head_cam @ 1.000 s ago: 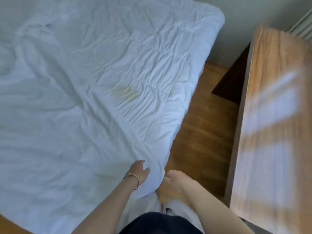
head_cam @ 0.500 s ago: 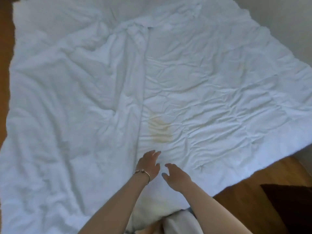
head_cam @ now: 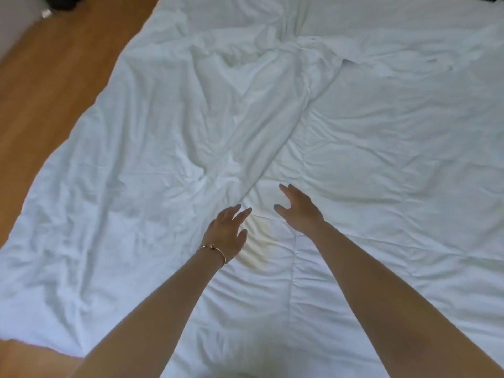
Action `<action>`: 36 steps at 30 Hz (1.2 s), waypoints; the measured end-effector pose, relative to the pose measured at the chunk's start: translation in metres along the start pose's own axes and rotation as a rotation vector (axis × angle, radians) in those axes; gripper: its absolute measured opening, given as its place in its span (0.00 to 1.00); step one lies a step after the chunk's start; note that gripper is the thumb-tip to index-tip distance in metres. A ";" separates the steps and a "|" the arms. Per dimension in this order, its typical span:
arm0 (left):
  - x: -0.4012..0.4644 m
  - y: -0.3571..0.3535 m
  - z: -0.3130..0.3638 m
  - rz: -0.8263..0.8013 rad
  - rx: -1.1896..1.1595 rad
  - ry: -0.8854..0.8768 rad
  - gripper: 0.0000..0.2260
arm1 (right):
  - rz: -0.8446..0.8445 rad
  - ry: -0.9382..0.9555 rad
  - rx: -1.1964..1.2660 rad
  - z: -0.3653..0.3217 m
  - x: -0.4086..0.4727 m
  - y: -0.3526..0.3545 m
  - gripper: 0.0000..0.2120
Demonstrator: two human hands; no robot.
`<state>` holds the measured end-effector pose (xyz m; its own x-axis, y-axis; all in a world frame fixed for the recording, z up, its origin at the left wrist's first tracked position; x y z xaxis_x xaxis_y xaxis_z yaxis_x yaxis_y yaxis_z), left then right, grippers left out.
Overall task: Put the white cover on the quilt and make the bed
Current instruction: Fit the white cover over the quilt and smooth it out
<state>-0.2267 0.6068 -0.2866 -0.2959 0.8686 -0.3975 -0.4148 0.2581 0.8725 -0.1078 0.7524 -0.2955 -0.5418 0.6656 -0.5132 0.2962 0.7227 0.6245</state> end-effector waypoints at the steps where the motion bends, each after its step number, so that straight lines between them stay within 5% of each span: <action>1: 0.006 0.005 0.007 0.019 -0.014 -0.005 0.24 | 0.006 0.020 -0.027 -0.001 0.012 0.011 0.31; 7: 0.107 0.009 0.024 0.121 0.041 -0.033 0.23 | 0.111 0.003 -0.311 0.038 0.108 0.028 0.33; 10: 0.173 -0.007 0.032 0.128 0.251 -0.038 0.25 | 0.135 -0.012 -0.377 0.071 0.141 -0.002 0.30; 16: 0.254 -0.041 -0.012 0.129 0.486 0.121 0.46 | 0.414 0.101 -0.410 0.098 0.168 -0.018 0.29; 18: 0.259 -0.035 -0.029 0.200 0.481 0.120 0.42 | 0.450 0.118 -0.390 0.102 0.170 -0.023 0.30; 21: 0.257 0.012 -0.046 0.556 0.391 0.032 0.23 | 0.447 0.126 -0.366 0.104 0.169 -0.027 0.29; 23: 0.259 0.051 -0.069 0.698 0.158 0.044 0.16 | 0.438 0.127 -0.365 0.103 0.168 -0.027 0.29; 26: 0.274 0.100 -0.128 0.726 -0.216 0.295 0.11 | 0.444 0.135 -0.375 0.103 0.167 -0.023 0.29; 30: 0.285 0.141 -0.196 0.559 0.160 0.767 0.12 | 0.476 0.160 -0.384 0.102 0.166 -0.021 0.30; 32: 0.295 0.159 -0.164 0.723 0.326 0.613 0.16 | 0.488 0.158 -0.398 0.100 0.167 -0.022 0.30; 34: 0.306 0.150 -0.076 0.901 0.385 0.010 0.18 | 0.499 0.153 -0.402 0.099 0.167 -0.023 0.30; 36: 0.310 0.093 0.004 0.757 0.591 -0.547 0.12 | 0.513 0.157 -0.403 0.098 0.165 -0.022 0.30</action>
<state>-0.3534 0.9017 -0.3273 0.1809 0.9196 0.3488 0.2323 -0.3845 0.8934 -0.1272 0.8646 -0.4517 -0.5275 0.8493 -0.0203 0.2460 0.1756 0.9532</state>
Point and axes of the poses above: each hand's wrist, its own x-axis towards the middle knuckle, its own y-axis out of the back of the hand, z = x × y, the point moved 9 cm from there along x, towards the middle knuckle, and after that the axes turned 13 degrees about x, right-handed, at the moved point
